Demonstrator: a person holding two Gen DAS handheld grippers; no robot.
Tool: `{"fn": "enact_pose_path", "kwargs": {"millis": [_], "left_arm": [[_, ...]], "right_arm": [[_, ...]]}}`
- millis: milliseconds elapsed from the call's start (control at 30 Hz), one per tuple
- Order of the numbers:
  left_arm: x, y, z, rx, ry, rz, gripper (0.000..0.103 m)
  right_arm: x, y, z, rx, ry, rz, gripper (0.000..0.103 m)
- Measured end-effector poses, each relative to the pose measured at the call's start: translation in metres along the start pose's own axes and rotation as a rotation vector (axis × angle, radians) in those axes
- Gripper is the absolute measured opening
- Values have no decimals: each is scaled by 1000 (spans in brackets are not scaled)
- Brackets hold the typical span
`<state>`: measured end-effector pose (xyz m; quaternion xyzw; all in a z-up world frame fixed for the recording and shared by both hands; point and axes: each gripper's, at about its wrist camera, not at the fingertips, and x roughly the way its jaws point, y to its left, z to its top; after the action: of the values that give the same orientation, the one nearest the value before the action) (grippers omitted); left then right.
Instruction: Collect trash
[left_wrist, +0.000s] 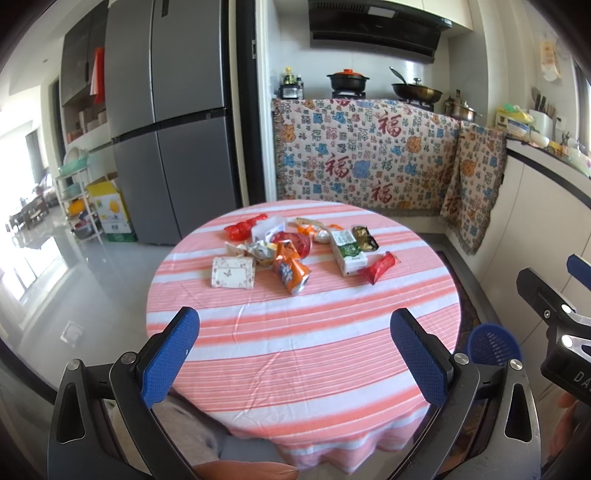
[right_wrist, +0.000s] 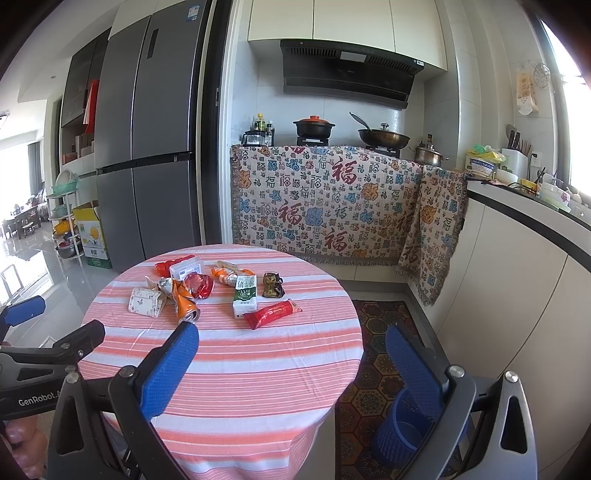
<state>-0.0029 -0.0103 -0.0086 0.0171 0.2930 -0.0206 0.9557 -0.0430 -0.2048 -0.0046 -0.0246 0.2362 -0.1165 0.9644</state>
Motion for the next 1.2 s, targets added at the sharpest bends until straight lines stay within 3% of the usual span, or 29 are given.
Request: {"fn": "enact_pose_path", "kwargs": {"millis": [1200], "left_arm": [[-2, -3, 1, -1, -3, 0, 103]], "right_arm": [[-1, 1, 2, 1, -4, 0, 103]]}}
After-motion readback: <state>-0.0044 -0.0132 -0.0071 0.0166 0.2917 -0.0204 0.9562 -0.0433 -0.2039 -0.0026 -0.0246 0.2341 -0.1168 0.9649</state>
